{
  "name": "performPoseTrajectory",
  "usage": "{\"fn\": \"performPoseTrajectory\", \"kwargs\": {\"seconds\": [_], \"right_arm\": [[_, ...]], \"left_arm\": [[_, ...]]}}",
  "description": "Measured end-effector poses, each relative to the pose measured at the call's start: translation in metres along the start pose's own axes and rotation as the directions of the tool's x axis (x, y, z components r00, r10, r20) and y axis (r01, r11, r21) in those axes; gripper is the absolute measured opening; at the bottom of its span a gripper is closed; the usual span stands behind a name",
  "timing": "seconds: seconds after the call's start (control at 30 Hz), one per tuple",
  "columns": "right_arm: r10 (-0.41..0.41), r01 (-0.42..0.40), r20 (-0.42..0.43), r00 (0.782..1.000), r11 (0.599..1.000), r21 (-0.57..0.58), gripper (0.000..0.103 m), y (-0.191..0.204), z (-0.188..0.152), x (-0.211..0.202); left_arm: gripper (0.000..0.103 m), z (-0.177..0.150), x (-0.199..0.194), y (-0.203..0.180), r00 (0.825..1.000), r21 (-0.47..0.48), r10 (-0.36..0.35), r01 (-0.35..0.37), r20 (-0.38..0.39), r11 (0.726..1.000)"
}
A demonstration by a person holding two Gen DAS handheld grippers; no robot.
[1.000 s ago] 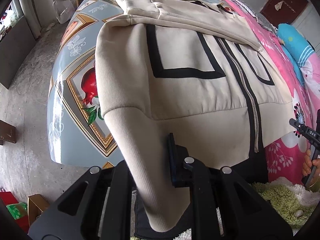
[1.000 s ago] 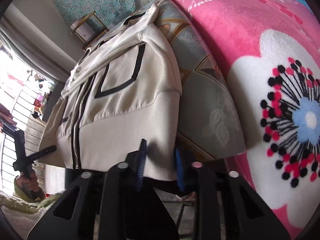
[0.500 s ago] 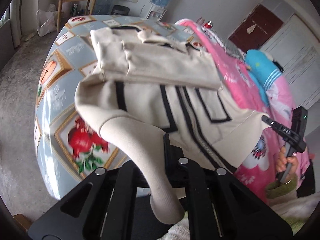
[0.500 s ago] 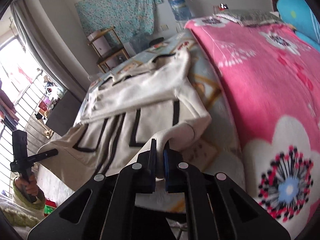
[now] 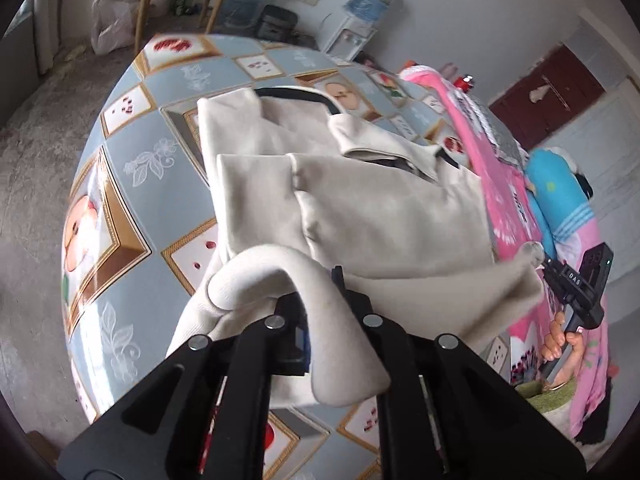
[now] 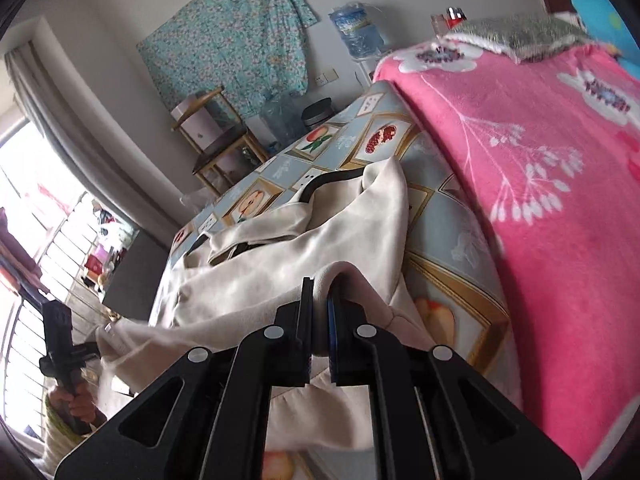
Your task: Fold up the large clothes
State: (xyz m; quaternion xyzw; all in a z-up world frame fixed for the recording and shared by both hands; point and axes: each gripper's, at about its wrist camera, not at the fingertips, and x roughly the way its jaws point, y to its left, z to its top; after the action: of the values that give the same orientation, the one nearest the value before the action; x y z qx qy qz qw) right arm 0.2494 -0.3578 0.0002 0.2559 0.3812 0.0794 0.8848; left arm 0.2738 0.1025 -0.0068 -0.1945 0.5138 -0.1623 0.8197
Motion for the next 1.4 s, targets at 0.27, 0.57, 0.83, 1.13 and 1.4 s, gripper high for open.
{"fn": "performPoseTrajectory", "kwargs": {"seconds": [0.27,0.57,0.83,1.13,1.4], "right_arm": [[0.026,-0.022,-0.044,0.999,0.996,0.091,0.024,-0.029,0.010,0.040],[0.030,-0.038,0.054,0.998,0.989,0.140,0.060,-0.035,0.012,-0.002],[-0.041,0.049,-0.061,0.997,0.987,0.152,0.070,-0.029,-0.057,-0.037],[-0.043,0.075,-0.102,0.994,0.941,0.330,0.070,-0.058,-0.098,-0.014],[-0.047,0.036,0.016,0.999,0.896,0.443,0.060,-0.069,-0.082,0.011]], "left_arm": [[0.036,0.013,0.012,0.027,0.996,-0.163,-0.083,0.077,-0.030,0.984],[0.065,0.005,-0.065,0.038,0.987,-0.188,0.008,0.023,0.162,0.982],[0.077,-0.080,-0.042,0.041,0.995,-0.237,-0.072,0.086,0.069,0.968],[0.077,-0.101,0.002,0.089,0.966,-0.559,-0.174,0.252,0.190,0.790],[0.068,-0.083,0.011,0.061,0.969,-0.508,0.019,0.112,0.246,0.854]]}}
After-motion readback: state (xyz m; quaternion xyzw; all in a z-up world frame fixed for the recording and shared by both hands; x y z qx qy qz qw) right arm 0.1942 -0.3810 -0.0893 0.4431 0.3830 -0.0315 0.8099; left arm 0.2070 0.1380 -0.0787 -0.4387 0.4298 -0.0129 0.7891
